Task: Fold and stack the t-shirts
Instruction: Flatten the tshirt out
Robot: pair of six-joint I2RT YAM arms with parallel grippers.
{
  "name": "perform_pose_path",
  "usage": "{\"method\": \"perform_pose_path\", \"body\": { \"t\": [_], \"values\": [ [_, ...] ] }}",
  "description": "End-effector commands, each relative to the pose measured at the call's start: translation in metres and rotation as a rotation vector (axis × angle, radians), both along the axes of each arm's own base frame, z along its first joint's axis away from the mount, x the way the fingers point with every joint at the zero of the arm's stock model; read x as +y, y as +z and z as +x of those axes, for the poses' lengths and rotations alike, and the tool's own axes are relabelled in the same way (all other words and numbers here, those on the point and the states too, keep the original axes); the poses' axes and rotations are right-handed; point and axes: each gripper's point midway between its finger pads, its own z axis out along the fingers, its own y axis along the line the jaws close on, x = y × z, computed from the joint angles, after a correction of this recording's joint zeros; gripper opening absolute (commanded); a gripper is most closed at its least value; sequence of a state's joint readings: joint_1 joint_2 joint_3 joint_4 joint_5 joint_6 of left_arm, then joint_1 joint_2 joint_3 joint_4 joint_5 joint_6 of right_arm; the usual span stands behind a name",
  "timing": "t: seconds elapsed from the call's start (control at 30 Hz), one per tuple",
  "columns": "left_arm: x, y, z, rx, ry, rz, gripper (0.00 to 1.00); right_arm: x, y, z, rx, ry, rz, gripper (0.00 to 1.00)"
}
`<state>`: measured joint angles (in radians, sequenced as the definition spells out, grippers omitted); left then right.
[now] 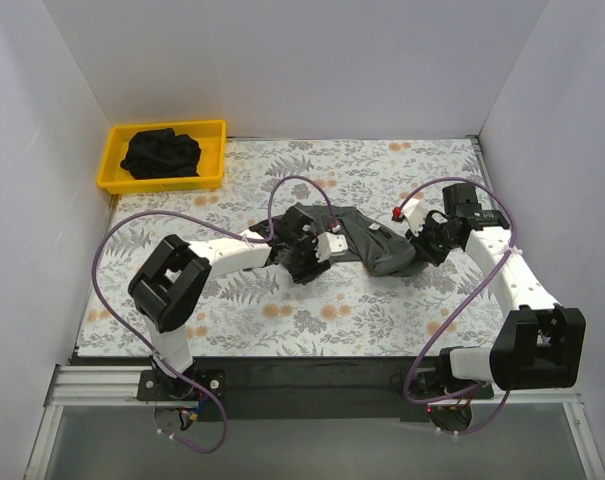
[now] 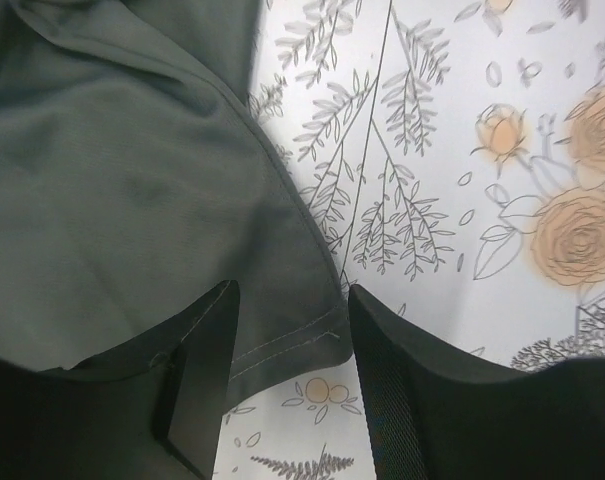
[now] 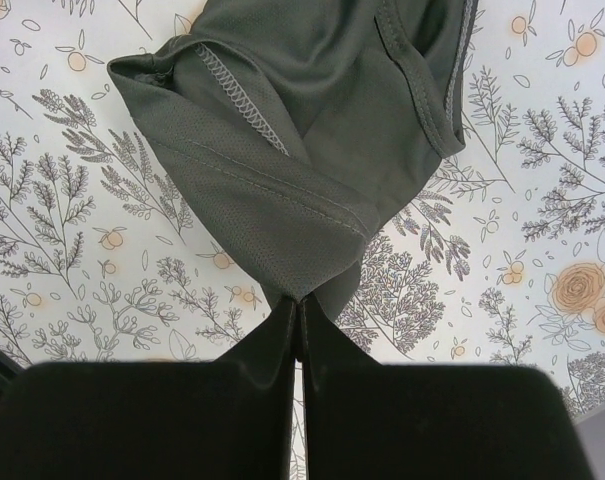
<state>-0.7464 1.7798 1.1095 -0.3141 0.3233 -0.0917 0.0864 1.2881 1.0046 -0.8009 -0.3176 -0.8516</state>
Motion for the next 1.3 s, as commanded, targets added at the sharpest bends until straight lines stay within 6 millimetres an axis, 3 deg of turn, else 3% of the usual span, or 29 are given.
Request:
{"method": "perform_pose_path", "body": {
  "t": [0.0, 0.2, 0.3, 0.4, 0.47, 0.5, 0.63, 0.87, 1.07, 1.27],
  "values": [
    [0.005, -0.015, -0.001, 0.025, 0.032, 0.052, 0.46, 0.003, 0.014, 0.016, -0.044, 0.001, 0.025, 0.01],
    [0.028, -0.040, -0.014, 0.066, 0.036, 0.147, 0.44, 0.003, 0.017, 0.020, -0.046, -0.009, 0.030, 0.01],
    [0.036, -0.046, -0.022, 0.091, 0.040, 0.175, 0.28, 0.004, 0.018, 0.021, -0.043, -0.016, 0.041, 0.01],
    [0.040, -0.040, -0.023, 0.082, 0.057, 0.178, 0.23, 0.006, 0.023, 0.023, -0.047, -0.026, 0.055, 0.01],
    [0.041, -0.030, -0.024, 0.072, 0.062, 0.166, 0.29, 0.008, 0.027, 0.025, -0.053, -0.027, 0.068, 0.01],
    [0.042, -0.028, -0.026, 0.075, 0.063, 0.166, 0.41, 0.009, 0.028, 0.025, -0.056, -0.027, 0.072, 0.01],
    [0.040, -0.015, -0.029, 0.080, 0.072, 0.135, 0.49, 0.010, 0.028, 0.025, -0.049, -0.031, 0.080, 0.01],
    [0.022, 0.015, -0.024, 0.076, 0.084, 0.059, 0.46, 0.008, 0.031, 0.024, -0.059, -0.031, 0.073, 0.01],
    [0.013, 0.024, -0.019, 0.066, 0.095, 0.050, 0.46, 0.009, 0.028, 0.022, -0.049, -0.027, 0.071, 0.01],
    [0.008, 0.021, -0.019, 0.062, 0.093, 0.068, 0.45, 0.008, 0.024, 0.021, -0.039, -0.025, 0.069, 0.01]
  ]
}}
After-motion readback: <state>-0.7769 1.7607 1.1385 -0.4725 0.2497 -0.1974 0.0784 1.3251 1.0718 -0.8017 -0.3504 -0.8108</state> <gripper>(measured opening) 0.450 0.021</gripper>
